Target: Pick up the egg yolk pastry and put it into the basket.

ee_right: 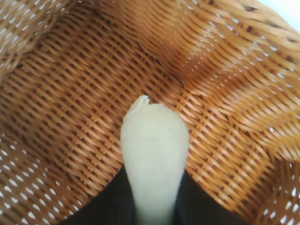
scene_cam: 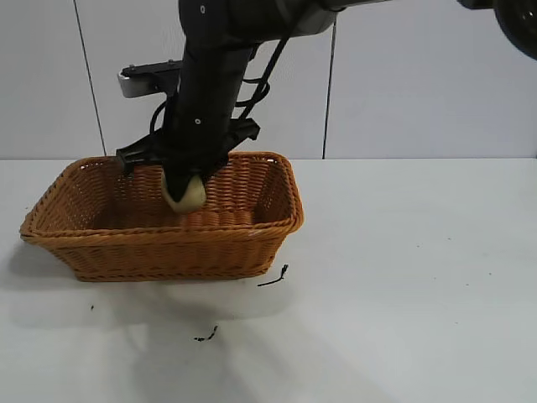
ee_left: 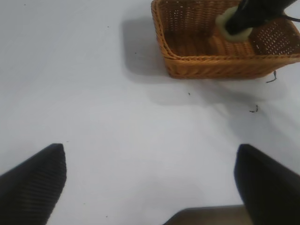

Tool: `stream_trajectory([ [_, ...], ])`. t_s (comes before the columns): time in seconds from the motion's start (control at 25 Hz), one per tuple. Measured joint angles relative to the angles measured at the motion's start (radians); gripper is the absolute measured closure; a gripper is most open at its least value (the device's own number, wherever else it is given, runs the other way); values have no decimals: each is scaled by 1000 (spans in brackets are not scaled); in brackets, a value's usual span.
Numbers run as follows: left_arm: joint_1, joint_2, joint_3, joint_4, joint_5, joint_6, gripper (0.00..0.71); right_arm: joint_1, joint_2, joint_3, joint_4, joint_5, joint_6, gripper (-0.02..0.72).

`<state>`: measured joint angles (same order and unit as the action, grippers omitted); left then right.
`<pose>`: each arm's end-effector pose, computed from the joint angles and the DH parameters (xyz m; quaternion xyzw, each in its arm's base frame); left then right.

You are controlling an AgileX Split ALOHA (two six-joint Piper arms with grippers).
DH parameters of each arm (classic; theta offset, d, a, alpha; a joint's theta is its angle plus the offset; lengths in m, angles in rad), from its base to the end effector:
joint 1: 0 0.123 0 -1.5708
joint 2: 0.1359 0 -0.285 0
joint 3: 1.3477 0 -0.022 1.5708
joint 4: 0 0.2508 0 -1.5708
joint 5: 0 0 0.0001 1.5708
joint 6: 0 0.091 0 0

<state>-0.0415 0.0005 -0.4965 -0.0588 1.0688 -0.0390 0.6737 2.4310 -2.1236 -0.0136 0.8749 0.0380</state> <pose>-0.0050 -0.0045 0.2758 0.0023 0.8560 -0.0501 0.5145 0.4151 0.3301 0.1637 -0.3066 0.9222 0.0764 0.2230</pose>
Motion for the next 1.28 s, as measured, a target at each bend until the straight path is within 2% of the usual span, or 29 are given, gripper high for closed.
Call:
stream_trajectory([
  [0.12,0,0,0,0,0,0,15,0,-5,0,5,22,-1,122],
  [0.16,0,0,0,0,0,0,15,0,-11,0,5,30,-1,76],
  [0.24,0,0,0,0,0,0,15,0,-37,0,5,42,-1,35],
  [0.44,0,0,0,0,0,0,15,-13,-154,-1,3,44,-1,15],
  [0.56,0,0,0,0,0,0,15,-66,-213,-3,3,44,-1,15],
  [1.04,0,0,0,0,0,0,15,-519,-240,-5,-6,82,-1,15],
  [1.28,0,0,0,0,0,0,15,-662,-240,-5,-8,139,-1,15],
])
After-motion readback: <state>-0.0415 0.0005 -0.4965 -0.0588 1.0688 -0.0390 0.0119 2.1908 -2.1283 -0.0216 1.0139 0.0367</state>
